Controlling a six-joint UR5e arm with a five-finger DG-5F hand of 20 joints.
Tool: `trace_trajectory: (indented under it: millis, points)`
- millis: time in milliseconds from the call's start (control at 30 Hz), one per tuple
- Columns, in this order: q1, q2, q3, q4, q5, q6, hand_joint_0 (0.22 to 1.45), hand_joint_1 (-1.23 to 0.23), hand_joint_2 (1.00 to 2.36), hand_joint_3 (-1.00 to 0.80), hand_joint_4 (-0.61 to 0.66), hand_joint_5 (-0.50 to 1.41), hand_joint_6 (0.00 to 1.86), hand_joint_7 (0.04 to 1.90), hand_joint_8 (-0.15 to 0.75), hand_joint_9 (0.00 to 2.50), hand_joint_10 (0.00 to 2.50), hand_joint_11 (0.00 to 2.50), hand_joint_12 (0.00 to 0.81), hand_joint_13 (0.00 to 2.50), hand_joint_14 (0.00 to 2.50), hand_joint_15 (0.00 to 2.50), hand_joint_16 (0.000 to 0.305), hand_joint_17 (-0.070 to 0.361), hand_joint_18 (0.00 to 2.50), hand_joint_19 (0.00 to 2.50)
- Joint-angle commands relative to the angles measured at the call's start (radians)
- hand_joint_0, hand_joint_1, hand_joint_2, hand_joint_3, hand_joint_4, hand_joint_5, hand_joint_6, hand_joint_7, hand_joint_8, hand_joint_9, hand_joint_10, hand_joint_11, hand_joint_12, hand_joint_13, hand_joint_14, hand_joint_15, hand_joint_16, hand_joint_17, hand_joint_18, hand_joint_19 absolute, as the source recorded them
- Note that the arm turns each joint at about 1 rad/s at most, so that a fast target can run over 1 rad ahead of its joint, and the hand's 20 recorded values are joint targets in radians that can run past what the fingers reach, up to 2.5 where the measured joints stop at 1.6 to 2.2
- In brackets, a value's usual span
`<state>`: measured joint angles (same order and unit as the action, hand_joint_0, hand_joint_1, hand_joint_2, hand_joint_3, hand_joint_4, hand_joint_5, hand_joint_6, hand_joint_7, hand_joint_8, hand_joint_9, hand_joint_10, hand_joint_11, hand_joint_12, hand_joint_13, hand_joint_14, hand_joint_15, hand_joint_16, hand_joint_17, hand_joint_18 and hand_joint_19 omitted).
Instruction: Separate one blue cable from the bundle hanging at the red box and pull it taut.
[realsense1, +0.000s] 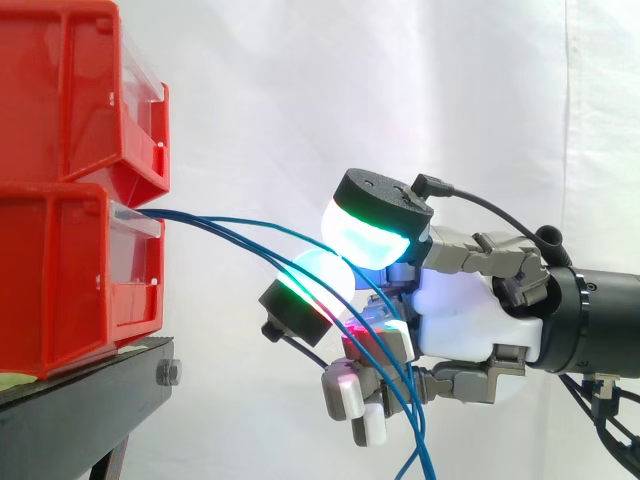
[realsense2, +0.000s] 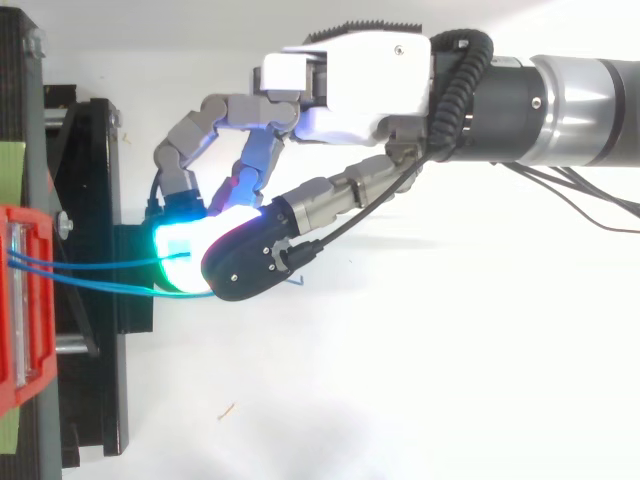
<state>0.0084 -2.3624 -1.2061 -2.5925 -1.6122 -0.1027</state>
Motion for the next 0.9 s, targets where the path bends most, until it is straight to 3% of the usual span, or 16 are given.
trace_trajectory:
  millis: [0, 367, 500, 733, 767, 833, 867]
  points:
    - [-0.001, 0.0, 0.002, 0.0, 0.0, -0.002, 0.57, -0.75, 1.03, -0.08, 0.07, -0.16, 0.89, 0.97, 0.352, 1.18, 0.01, 0.93, 0.422, 0.97, 0.02, 0.62, 0.059, 0.132, 0.97, 0.56]
    - [0.004, 0.0, 0.003, -0.003, 0.005, -0.005, 0.61, -0.76, 1.0, 0.04, -0.22, -0.16, 0.91, 1.01, 0.324, 1.23, 0.01, 0.96, 0.401, 1.0, 0.02, 0.62, 0.055, 0.123, 0.98, 0.55]
    - [0.005, 0.0, 0.002, -0.012, 0.006, 0.001, 0.62, -0.77, 1.0, 0.04, -0.24, -0.16, 0.92, 0.99, 0.316, 1.23, 0.01, 1.03, 0.395, 1.0, 0.02, 0.62, 0.053, 0.119, 0.97, 0.56]
    - [0.004, 0.0, 0.002, -0.038, 0.0, 0.006, 0.62, -0.76, 1.01, -0.01, -0.25, -0.18, 0.92, 0.94, 0.304, 1.31, 0.02, 1.41, 0.382, 1.0, 0.02, 0.65, 0.05, 0.112, 0.95, 0.55]
    - [0.004, 0.0, 0.002, -0.044, -0.003, 0.009, 0.62, -0.76, 1.01, -0.02, -0.25, -0.18, 0.92, 0.93, 0.3, 1.31, 0.06, 1.41, 0.383, 0.99, 0.02, 0.65, 0.05, 0.112, 0.95, 0.56]
    - [0.004, 0.0, 0.002, -0.06, -0.008, 0.02, 0.62, -0.76, 1.01, -0.02, -0.24, -0.18, 0.92, 0.92, 0.295, 1.25, 0.55, 1.37, 0.377, 1.02, 0.02, 0.7, 0.049, 0.11, 0.95, 0.55]
    - [0.004, 0.0, 0.002, -0.061, -0.009, 0.024, 0.62, -0.76, 1.01, -0.02, -0.23, -0.18, 0.92, 0.93, 0.293, 1.23, 0.65, 1.36, 0.379, 1.02, 0.02, 0.71, 0.049, 0.109, 0.95, 0.55]
